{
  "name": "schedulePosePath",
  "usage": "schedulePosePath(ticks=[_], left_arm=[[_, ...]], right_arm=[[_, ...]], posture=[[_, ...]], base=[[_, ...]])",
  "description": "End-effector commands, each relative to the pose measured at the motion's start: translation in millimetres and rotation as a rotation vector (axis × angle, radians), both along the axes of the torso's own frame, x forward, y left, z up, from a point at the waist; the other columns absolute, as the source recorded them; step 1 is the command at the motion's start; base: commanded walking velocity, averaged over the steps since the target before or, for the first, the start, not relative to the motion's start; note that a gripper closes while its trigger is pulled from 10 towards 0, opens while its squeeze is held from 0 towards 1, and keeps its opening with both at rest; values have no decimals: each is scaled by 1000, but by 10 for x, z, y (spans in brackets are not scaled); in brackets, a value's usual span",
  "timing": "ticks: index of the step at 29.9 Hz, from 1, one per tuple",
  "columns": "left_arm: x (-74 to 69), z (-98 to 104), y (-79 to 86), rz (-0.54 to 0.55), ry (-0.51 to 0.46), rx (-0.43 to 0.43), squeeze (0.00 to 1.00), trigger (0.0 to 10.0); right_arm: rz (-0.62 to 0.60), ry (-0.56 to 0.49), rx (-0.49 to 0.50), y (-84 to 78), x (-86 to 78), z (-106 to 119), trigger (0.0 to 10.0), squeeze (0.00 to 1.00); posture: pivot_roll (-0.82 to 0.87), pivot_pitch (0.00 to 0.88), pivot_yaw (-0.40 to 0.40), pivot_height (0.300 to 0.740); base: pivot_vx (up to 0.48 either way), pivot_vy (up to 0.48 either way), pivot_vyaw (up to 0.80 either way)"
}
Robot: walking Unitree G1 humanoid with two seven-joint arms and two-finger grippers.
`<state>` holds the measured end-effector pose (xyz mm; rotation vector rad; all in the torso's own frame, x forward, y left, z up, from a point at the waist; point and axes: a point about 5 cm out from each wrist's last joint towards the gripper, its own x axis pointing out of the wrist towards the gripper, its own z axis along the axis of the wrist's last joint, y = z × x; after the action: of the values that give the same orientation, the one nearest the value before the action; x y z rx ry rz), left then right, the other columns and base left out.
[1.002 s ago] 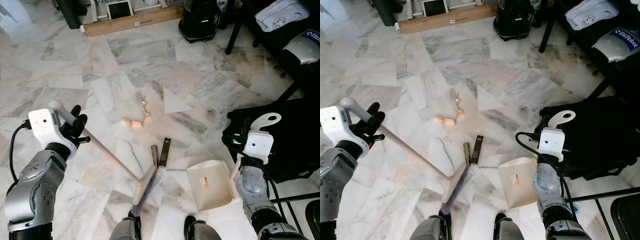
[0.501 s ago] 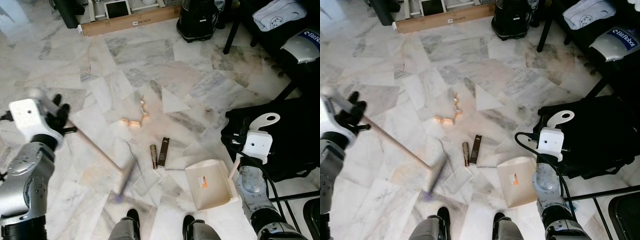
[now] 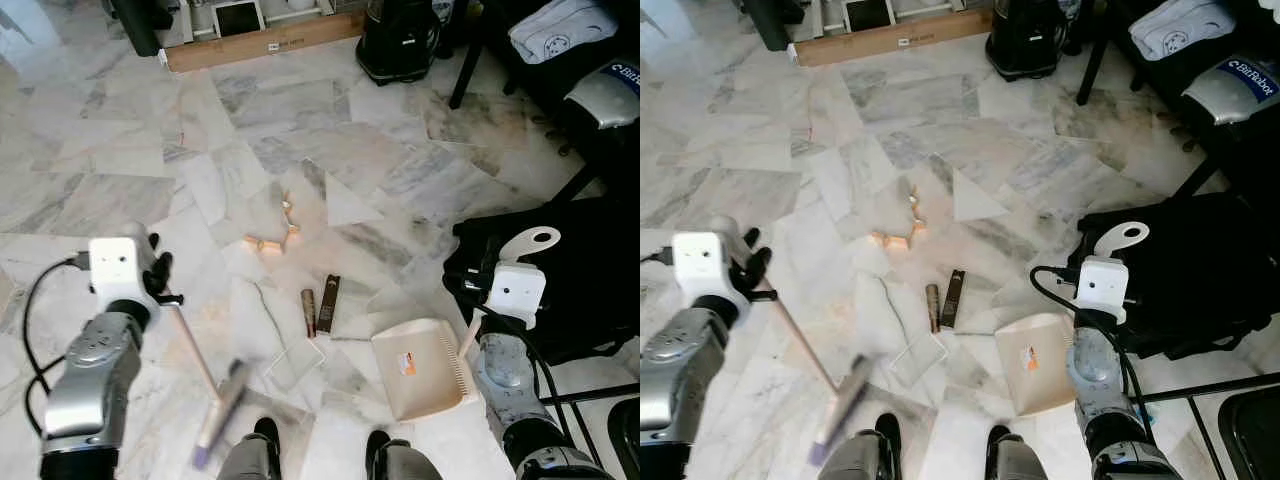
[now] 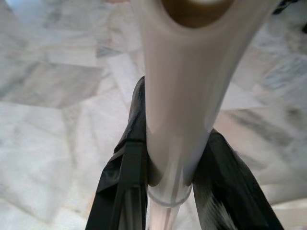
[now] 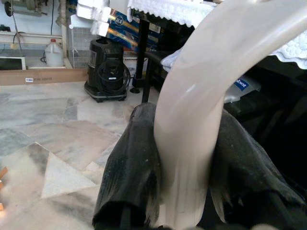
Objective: Sweep floor
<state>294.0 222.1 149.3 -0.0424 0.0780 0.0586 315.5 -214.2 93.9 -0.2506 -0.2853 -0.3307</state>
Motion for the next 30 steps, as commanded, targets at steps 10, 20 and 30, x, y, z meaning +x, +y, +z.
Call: schedulePosePath(ticks=[10,20,30], left_arm=[[46,26,-268,-92,-40,-118,0,10000],[17,49,-435,-265,-17,-139,0,10000],[-52,162,-598,-461,-21,-191,0,10000]], right_arm=[[6,105,-5,-7,-128,-232,10000,0],[17,108,2,31,-101,-223,10000,0],[19,114,3,35,-96,-227,10000,0]], posture=[[164,328,50,740],[168,325,50,740],[170,326,49,740]], base=[[0,0,0],[0,0,0],[0,0,0]])
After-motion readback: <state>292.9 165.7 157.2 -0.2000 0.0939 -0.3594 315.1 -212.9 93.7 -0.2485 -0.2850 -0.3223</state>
